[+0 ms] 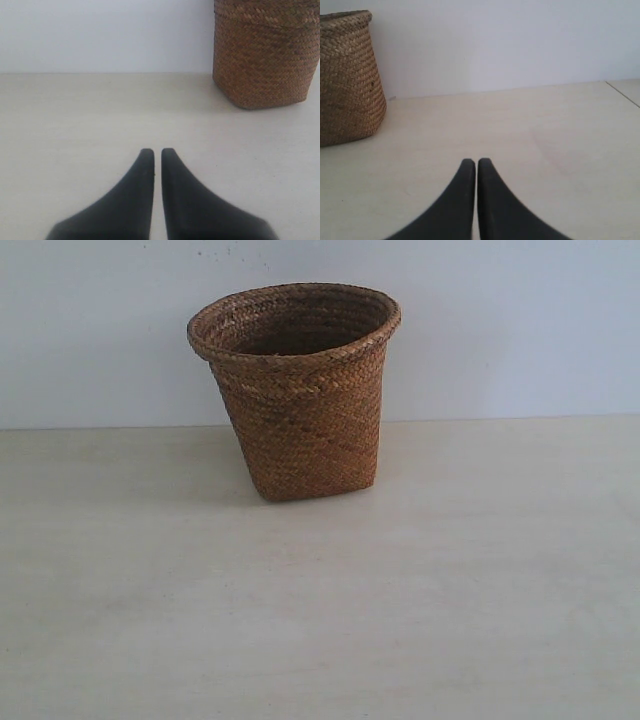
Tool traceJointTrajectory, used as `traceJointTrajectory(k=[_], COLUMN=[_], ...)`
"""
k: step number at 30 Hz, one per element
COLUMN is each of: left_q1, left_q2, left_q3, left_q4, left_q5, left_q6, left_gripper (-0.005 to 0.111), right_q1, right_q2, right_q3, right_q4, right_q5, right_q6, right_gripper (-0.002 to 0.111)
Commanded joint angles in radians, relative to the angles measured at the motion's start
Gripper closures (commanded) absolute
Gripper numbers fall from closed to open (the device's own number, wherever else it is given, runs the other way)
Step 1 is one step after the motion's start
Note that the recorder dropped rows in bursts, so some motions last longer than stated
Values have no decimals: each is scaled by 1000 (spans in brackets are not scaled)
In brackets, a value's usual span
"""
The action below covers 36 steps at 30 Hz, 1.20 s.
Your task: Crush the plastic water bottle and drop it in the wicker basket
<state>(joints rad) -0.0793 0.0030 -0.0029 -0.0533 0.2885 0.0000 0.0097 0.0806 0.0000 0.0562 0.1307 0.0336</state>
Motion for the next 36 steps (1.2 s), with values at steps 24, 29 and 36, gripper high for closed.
traceJointTrajectory(k=[24,29,36], left_q1=[5,5,5], left_q2=[-3,-3,-3], left_q3=[3,3,3], left_q4=[1,1,1], left_q5=[3,3,3], left_q6=[-9,-9,-9], left_gripper=[102,102,102], right_q1=[-1,-1,-1], right_q2=[-81,-81,-81], right_q3=[0,0,0], right_q4=[-14,-14,-14], right_q5=[194,192,192], right_q6=[-39,-34,-34], right_gripper=[108,108,108])
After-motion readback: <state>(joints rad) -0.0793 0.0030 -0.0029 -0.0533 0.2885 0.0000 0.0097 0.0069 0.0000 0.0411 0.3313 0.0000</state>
